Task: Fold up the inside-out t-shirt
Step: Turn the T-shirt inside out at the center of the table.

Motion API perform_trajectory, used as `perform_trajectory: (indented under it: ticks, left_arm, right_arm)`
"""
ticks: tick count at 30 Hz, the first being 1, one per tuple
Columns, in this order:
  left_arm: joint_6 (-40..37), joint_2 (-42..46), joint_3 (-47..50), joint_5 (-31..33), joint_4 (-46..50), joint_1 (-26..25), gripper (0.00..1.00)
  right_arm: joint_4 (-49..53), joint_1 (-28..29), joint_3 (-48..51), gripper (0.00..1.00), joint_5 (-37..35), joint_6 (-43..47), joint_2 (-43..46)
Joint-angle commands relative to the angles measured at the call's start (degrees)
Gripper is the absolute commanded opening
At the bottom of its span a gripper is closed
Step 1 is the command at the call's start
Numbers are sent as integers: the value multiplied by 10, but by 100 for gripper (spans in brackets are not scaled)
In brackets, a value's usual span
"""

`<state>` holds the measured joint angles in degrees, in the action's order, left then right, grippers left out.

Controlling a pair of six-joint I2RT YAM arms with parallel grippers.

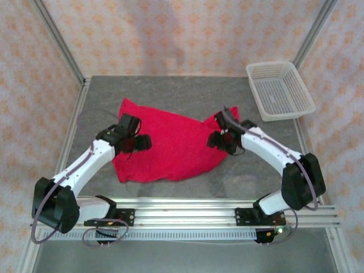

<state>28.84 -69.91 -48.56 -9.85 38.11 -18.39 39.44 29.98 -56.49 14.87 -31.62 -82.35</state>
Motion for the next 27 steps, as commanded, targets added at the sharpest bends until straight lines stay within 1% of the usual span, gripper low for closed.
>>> perform_trajectory:
  ticks: [1, 2, 3, 5, 9, 11, 12, 14, 15, 16, 20, 21, 22, 23, 24, 27]
  left_arm:
    - [50, 63, 51, 23, 13, -3, 80]
    - [58, 78, 68, 23, 15, -3, 83]
    - [66, 87, 82, 21, 11, -3, 88]
    - [85, 98, 115, 15, -7, -3, 91]
    - [116, 95, 175, -2, -53, -4, 93]
    - [124, 88, 196, -9, -80, -4, 89]
    - [126, 82, 203, -9, -96, -4, 85]
    - [125, 69, 212, -2, -120, -4, 75]
    - [120, 59, 213, 2, -133, -4, 69]
    - [116, 47, 214, 9, -143, -4, 61]
    - [106, 11, 214, 20, -162, -4, 27]
    - [106, 8, 213, 20, -160, -4, 18]
    - [105, 9, 210, 20, -155, -4, 7]
    - [106, 14, 207, 20, -147, -4, 0]
    - [105, 24, 200, 22, -134, -4, 0]
    - [95, 76, 157, 46, -58, -4, 0]
  right_arm:
    - [-62, 35, 64, 61, -2, -73, 35]
    - [-74, 48, 82, 61, 0, -89, 41]
    - [-88, 56, 96, 61, 4, -100, 46]
    - [-114, 66, 117, 62, 15, -120, 46]
    - [-159, 79, 135, 62, 23, -144, 28]
    - [-181, 79, 140, 59, 25, -155, 17]
    - [-190, 79, 142, 54, 22, -159, 11]
    - [-191, 79, 136, 43, 10, -159, 4]
    - [-188, 79, 129, 36, 4, -156, 1]
    - [-183, 79, 122, 30, -2, -153, -1]
    - [-175, 79, 108, 25, -6, -143, -7]
    - [-175, 79, 108, 21, -5, -142, -10]
    - [-173, 79, 109, 12, -5, -139, -13]
    - [-167, 79, 108, 4, -8, -135, -14]
    - [-157, 79, 105, 0, -14, -131, -12]
    - [-109, 79, 88, 0, -37, -115, 10]
